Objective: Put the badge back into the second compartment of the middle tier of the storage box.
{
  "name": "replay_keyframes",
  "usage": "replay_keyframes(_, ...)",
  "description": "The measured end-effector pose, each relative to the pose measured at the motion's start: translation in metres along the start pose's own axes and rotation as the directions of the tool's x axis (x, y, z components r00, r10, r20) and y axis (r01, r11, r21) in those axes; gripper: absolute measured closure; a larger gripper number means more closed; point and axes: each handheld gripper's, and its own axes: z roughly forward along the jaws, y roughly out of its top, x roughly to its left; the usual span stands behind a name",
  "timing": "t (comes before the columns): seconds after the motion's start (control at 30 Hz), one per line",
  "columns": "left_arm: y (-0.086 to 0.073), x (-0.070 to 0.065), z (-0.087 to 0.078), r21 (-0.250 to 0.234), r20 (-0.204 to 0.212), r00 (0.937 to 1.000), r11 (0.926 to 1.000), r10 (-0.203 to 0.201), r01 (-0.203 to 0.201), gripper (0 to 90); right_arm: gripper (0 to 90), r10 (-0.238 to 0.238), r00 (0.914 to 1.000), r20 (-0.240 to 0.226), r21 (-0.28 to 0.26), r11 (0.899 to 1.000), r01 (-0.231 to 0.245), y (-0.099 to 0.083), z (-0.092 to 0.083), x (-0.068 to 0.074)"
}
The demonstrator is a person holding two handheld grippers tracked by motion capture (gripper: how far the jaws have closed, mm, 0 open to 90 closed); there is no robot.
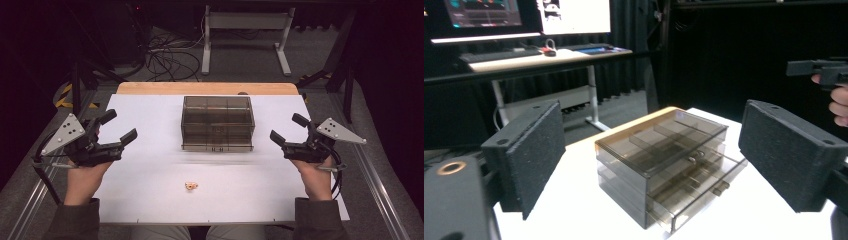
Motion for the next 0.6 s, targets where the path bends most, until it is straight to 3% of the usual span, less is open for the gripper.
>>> replay_keyframes(0.23, -0.007, -0.006, 0.007, 0.051, 0.057, 0.9965, 0.9966, 0.061, -0.064, 24.3, 1.0, 0.001, 1.0, -0.001, 0.001, 1.0, -0.001, 0.0, -0.001, -0.001)
replay_keyframes(0.37, -0.014, -0.011, 0.013, 0.09, 0.086, 0.9917, 0.9906, 0.095, -0.103, 29.2, 1.1, 0.002, 1.0, 0.0, -0.005, 1.0, -0.002, 0.001, -0.001, -0.001)
replay_keyframes(0.6, -0.029, -0.023, 0.021, 0.141, 0.14, 0.9752, 0.9714, 0.171, -0.191, 38.9, 1.1, 0.002, 1.0, -0.003, 0.002, 1.0, -0.002, 0.0, 0.001, -0.001)
